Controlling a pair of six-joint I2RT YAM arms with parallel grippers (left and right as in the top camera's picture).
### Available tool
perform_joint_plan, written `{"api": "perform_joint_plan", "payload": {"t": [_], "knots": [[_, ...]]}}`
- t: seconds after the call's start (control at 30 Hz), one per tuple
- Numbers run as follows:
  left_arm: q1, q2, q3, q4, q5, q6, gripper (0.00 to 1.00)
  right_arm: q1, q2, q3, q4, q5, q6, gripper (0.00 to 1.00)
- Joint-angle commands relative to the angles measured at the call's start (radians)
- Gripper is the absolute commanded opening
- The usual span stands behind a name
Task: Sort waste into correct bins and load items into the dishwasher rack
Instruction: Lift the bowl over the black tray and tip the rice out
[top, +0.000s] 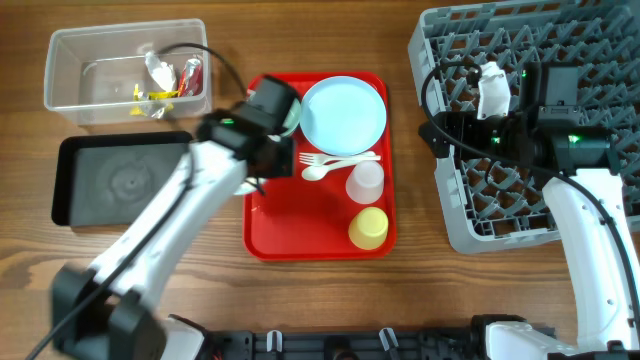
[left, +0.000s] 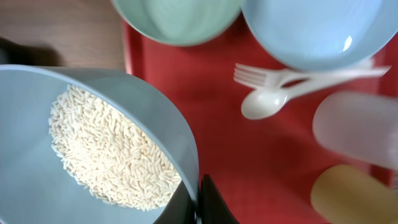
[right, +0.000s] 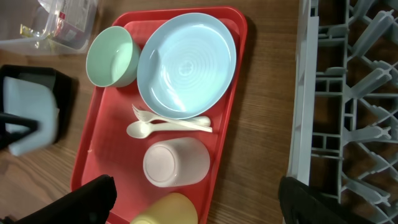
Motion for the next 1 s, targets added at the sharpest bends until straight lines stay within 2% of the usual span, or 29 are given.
{"api": "perform_joint_plan", "payload": {"t": [0.0,0.27,0.63,0.83,0.97], "knots": [[0.113,-0.1,0.021,-0.019,0.02,-0.023,0.04,0.0,0.011,0.015,0.006,0.006,0.004,0.88],[0.364,-0.123,0.005,-0.053,0.072,-0.014,0.04,0.0,0.011,0.015,0.006,0.006,0.004,0.88],[0.715,-0.123,-0.04,0.004,0.505,0.289,0.04,0.0,0.011,0.015,0.006,0.006,0.004,0.88],[0.847,-0.121,-0.086,0.01,0.73,0.476,0.04,0.0,0.011,0.015,0.006,0.006,0.005,0.88],[0.909,-0.121,-0.154,0.044,0.837,0.548,0.04,0.0,0.011,0.015,0.002,0.006,0.004,0.88]]}}
